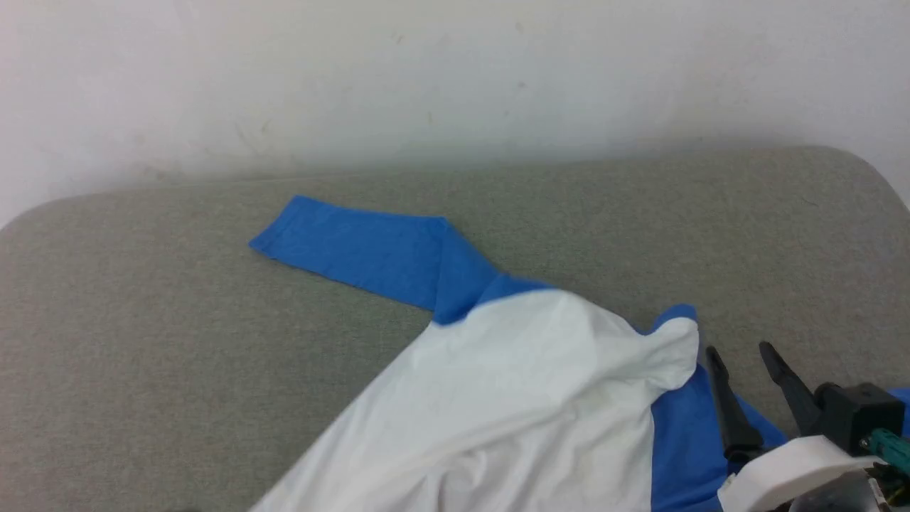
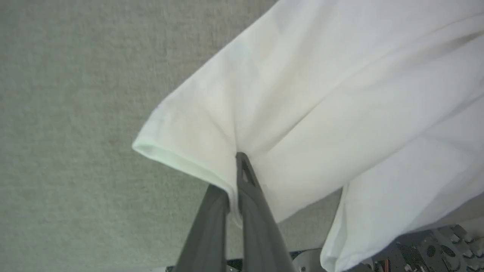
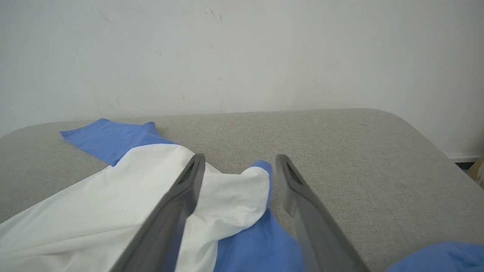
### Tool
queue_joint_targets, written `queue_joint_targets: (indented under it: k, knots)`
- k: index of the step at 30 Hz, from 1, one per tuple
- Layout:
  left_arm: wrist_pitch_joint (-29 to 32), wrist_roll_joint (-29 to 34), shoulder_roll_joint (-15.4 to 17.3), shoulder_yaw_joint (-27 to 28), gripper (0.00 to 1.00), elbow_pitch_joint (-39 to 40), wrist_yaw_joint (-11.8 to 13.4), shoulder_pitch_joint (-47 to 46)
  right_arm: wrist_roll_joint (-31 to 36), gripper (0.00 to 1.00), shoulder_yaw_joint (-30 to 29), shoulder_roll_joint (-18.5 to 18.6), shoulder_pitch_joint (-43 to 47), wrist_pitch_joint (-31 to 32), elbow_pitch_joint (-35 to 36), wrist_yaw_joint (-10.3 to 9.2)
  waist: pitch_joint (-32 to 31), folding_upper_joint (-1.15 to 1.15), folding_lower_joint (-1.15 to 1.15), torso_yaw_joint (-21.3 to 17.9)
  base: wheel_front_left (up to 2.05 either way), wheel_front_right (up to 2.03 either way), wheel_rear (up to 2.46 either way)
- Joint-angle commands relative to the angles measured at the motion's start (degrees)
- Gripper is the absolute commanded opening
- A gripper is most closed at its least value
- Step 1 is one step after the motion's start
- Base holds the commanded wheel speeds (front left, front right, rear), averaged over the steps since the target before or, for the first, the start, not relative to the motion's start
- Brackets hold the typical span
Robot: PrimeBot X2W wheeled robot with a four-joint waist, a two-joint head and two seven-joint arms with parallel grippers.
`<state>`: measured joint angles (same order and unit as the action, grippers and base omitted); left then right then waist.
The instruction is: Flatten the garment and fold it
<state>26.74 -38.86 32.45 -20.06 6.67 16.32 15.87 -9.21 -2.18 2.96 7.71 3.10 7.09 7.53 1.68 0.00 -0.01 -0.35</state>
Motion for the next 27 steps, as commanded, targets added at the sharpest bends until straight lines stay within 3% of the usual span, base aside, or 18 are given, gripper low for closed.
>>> queue_joint_targets:
  k: [1, 4, 7, 8, 9, 18, 27]
  knots:
    - [0.56, -0.83, 0.18, 0.44, 0.0, 1.22, 1.19, 2.47, -0.07, 1.0, -0.33, -0.08, 0.89, 0.37, 0.49, -0.04, -1.55, 0.0, 0.01, 1.62, 0.0, 0.0, 0.0]
    - [2.2, -2.18, 1.15, 1.77, 0.0, 4.61, 4.79, 9.33, -0.19, 1.0, -1.01, -0.08, 1.94, 0.79, 1.11, -0.04, -2.15, 0.0, 0.01, 2.38, 0.0, 0.0, 0.0]
    - [2.85, -3.5, 1.57, 3.0, 0.0, 7.32, 6.33, 12.66, -0.28, 1.0, -1.51, -0.08, 2.8, 1.23, 1.89, -0.04, -2.42, 0.0, 0.01, 2.94, 0.0, 0.0, 0.0]
    - [2.97, -3.81, 1.57, 3.16, 0.3, 8.02, 6.37, 12.89, -0.29, 1.0, -1.54, -0.08, 2.91, 1.38, 2.11, -0.04, -2.45, 0.0, 0.01, 2.99, 0.0, 0.0, 0.0]
    - [2.64, -3.94, 1.41, 3.46, 1.0, 8.65, 6.38, 12.65, -0.3, 1.0, -1.45, -0.08, 2.95, 1.54, 2.29, -0.04, -2.44, 0.0, 0.01, 2.94, 0.0, 0.0, 0.0]
    - [-3.8, 2.35, 0.65, 3.06, 1.0, 10.25, 3.42, -1.72, 0.27, 1.0, -0.14, -0.08, 1.66, 2.47, 3.98, -0.04, -0.46, 0.0, 0.01, 0.31, 0.0, 0.0, 0.0]
    - [-8.58, 6.82, -3.67, -0.65, 1.0, -0.07, -4.75, -27.64, 1.57, 1.0, 1.77, -0.08, -3.17, 2.18, 5.22, -0.04, 6.51, 0.0, 0.01, -4.8, 0.0, 0.0, 0.0]
